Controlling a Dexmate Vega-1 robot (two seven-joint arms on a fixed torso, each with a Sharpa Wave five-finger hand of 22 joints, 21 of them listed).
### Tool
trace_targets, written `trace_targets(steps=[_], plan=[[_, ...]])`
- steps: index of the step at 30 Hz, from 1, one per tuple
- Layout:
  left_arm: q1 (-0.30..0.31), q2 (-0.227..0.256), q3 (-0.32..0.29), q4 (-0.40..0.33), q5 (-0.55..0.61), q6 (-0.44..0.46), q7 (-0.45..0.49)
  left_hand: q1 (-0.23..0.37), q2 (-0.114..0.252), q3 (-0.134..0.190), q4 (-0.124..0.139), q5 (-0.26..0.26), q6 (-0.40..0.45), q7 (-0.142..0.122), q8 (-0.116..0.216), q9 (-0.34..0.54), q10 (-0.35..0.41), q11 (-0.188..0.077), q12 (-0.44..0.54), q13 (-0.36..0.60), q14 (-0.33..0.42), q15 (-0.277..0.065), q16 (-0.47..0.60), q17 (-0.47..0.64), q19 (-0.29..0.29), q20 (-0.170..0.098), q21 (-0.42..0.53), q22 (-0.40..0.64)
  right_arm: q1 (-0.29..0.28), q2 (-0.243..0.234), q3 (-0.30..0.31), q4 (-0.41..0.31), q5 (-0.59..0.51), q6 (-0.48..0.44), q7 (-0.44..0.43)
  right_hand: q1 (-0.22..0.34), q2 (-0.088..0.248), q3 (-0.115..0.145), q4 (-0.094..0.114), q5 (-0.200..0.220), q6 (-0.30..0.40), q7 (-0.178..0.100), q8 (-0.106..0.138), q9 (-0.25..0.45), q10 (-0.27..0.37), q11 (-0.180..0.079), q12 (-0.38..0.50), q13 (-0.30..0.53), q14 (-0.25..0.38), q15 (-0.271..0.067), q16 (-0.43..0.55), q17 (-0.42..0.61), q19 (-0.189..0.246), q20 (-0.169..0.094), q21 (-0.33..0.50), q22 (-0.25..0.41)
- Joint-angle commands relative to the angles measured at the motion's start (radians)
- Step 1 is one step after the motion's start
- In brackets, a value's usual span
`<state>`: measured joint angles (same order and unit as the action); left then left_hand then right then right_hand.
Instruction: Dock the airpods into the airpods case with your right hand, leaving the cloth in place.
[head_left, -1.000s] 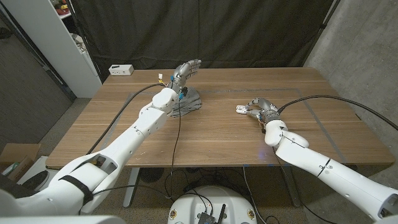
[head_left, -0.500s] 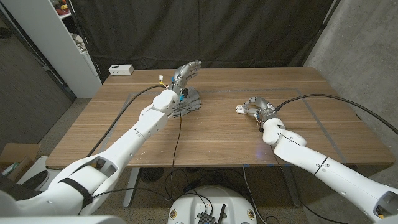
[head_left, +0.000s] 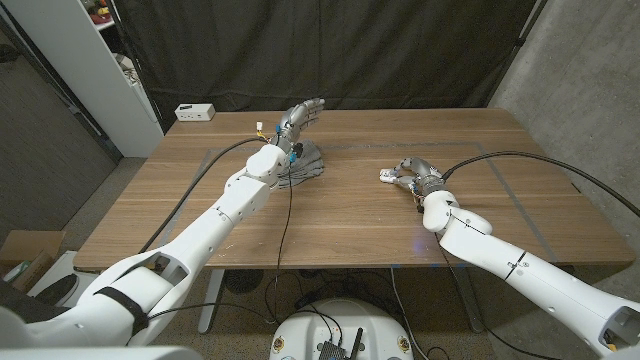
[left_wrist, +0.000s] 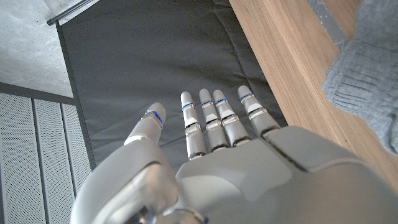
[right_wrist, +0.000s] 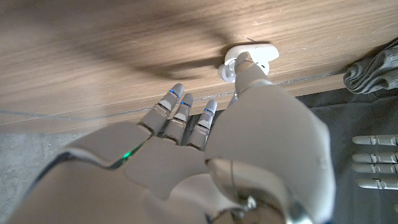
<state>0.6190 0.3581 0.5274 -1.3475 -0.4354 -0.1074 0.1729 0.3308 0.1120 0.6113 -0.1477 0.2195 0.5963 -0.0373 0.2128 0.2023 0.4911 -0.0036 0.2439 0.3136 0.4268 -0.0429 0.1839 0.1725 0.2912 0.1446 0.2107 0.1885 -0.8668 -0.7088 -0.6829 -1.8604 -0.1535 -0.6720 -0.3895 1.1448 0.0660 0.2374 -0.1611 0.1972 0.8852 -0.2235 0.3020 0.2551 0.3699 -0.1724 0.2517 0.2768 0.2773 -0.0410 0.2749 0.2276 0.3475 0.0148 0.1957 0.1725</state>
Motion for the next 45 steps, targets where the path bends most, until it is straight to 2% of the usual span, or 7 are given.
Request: trace_targets(steps=[1,3,12,25,28,33,45], plan=[[0.006,0.001,0.001,-0.007,-0.002,0.006,0.002,0.001,-0.008,0.002,-0.006,0.004,0.008,0.004,-0.005,0.005,0.005,0.001,0.006,0.006,-0.004,0.000,0.001,0.000,0.000,0.003,0.005,0.006,0.001,0.006,0.005,0.021,0.010,0.013,-0.004,0.014,0.000,0.009,-0.002,0.006,0.016,0.002,-0.004,-0.001,0.011,-0.006,-0.001,0.002,0.017,-0.153,0.010,0.004,0.006,-0.004,0.003,0.003],[0.005,0.000,0.002,-0.002,-0.002,-0.002,-0.004,0.001,-0.008,0.002,-0.006,0.004,0.009,0.003,-0.005,0.005,0.005,0.001,0.006,0.006,-0.004,0.000,0.000,0.000,0.000,0.003,0.005,0.006,0.001,0.008,0.005,0.025,0.011,0.016,-0.006,0.015,0.002,0.009,-0.001,0.005,0.026,0.003,-0.004,-0.003,0.019,-0.018,0.001,0.002,0.024,-0.157,0.014,0.004,0.012,-0.008,0.006,0.003],[0.006,-0.001,0.003,-0.002,-0.002,0.001,-0.003,-0.001,-0.008,0.002,-0.005,0.004,0.009,0.002,-0.005,0.006,0.006,0.003,0.007,0.007,-0.003,-0.001,0.001,0.000,0.000,0.002,0.005,0.006,-0.003,0.010,0.010,0.042,0.013,0.045,-0.019,0.030,0.013,0.007,0.003,0.000,0.094,0.014,0.005,-0.011,0.066,-0.031,0.014,0.006,0.054,-0.174,0.033,0.011,0.047,-0.026,0.016,0.004],[-0.008,-0.009,0.008,0.025,-0.004,-0.011,-0.023,-0.005,-0.009,0.001,-0.003,0.005,0.008,0.003,-0.007,0.006,0.005,0.002,0.007,0.009,-0.004,0.001,0.001,0.001,0.000,0.003,0.006,0.006,-0.018,-0.004,0.029,0.045,0.024,0.100,-0.020,0.023,0.031,-0.005,0.014,-0.006,0.131,0.026,0.011,-0.009,0.103,-0.032,0.022,0.009,0.084,-0.179,0.058,0.023,0.083,-0.036,0.025,0.006],[-0.011,-0.010,0.009,0.031,-0.003,-0.017,-0.026,-0.005,-0.009,0.001,-0.003,0.005,0.009,0.002,-0.006,0.006,0.006,0.001,0.008,0.010,-0.004,0.001,0.001,0.001,0.000,0.002,0.007,0.006,-0.022,-0.007,0.035,0.041,0.027,0.107,-0.019,0.022,0.033,-0.006,0.015,-0.006,0.131,0.032,0.010,-0.009,0.105,-0.029,0.021,0.009,0.085,-0.180,0.060,0.024,0.084,-0.035,0.025,0.007],[-0.014,-0.013,0.010,0.037,0.000,-0.024,-0.028,-0.005,-0.009,0.001,-0.003,0.005,0.008,0.003,-0.007,0.007,0.005,0.002,0.007,0.010,-0.004,0.001,0.001,0.001,0.000,0.004,0.007,0.006,-0.024,-0.015,0.039,0.031,0.025,0.109,-0.014,0.023,0.031,-0.012,0.012,-0.009,0.087,0.024,-0.011,-0.008,0.098,-0.021,0.015,0.011,0.084,-0.178,0.063,0.027,0.089,-0.032,0.025,0.007],[-0.019,-0.018,0.013,0.047,0.001,-0.020,-0.028,-0.007,-0.009,0.002,-0.003,0.005,0.008,0.002,-0.007,0.007,0.005,0.004,0.008,0.011,-0.004,0.001,0.001,0.001,-0.001,0.004,0.007,0.006,0.000,-0.018,0.025,0.053,0.022,0.100,0.025,0.041,0.034,-0.008,0.003,-0.008,0.071,0.002,-0.029,-0.012,0.080,-0.031,0.004,0.013,0.068,-0.178,0.057,0.028,0.082,-0.030,0.019,0.007]])
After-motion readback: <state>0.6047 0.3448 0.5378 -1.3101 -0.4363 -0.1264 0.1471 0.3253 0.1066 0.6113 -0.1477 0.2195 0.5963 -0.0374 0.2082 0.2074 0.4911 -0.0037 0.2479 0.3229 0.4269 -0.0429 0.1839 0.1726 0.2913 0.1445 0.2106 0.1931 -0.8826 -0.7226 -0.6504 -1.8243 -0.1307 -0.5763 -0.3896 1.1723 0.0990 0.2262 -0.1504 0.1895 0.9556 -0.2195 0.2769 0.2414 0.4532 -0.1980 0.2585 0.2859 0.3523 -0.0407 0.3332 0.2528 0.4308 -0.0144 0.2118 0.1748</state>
